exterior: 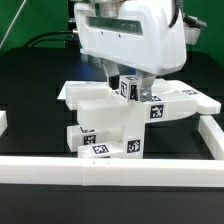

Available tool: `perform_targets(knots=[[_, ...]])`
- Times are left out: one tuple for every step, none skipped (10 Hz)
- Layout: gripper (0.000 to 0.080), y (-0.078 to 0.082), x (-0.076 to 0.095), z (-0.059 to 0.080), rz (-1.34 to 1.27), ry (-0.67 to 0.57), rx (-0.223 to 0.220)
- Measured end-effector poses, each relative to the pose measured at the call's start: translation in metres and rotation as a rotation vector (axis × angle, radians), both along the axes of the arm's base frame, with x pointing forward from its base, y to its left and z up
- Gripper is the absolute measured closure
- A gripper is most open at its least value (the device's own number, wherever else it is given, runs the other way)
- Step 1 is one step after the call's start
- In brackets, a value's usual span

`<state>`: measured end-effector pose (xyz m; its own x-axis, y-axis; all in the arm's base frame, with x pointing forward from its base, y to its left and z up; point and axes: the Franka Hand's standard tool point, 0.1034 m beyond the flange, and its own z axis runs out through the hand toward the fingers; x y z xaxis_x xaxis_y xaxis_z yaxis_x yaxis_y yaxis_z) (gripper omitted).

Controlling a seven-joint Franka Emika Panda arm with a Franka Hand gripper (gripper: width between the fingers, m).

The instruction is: Assemble chair

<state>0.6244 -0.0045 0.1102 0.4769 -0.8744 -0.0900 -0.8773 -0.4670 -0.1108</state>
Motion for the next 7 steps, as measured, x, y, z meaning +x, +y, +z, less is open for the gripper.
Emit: perform_targets(knots=[[0.0175,-0.0003,0.0001,0.0000,0.087,-0.012,-0.007],[0.0155,-0.0003,0.0001,0.0000,0.169,-0.023,-0.011],[0.0151,-0.0003,0.0000,0.0000,0.227,-0.030,-0.015],[0.0151,-0.0004,0.0000,0.0000,0.279,-0.037,-0.018],[0.0150,-0.0004,0.0000,0.0000,0.385,-0.051,-0.024],[0.0150,-0.0005,-0.0002,0.0000,0.526,-0.061,-0.042],[0.0150,0.0008,-0.0003,0.0005,0.627,-0.062,-0.055]])
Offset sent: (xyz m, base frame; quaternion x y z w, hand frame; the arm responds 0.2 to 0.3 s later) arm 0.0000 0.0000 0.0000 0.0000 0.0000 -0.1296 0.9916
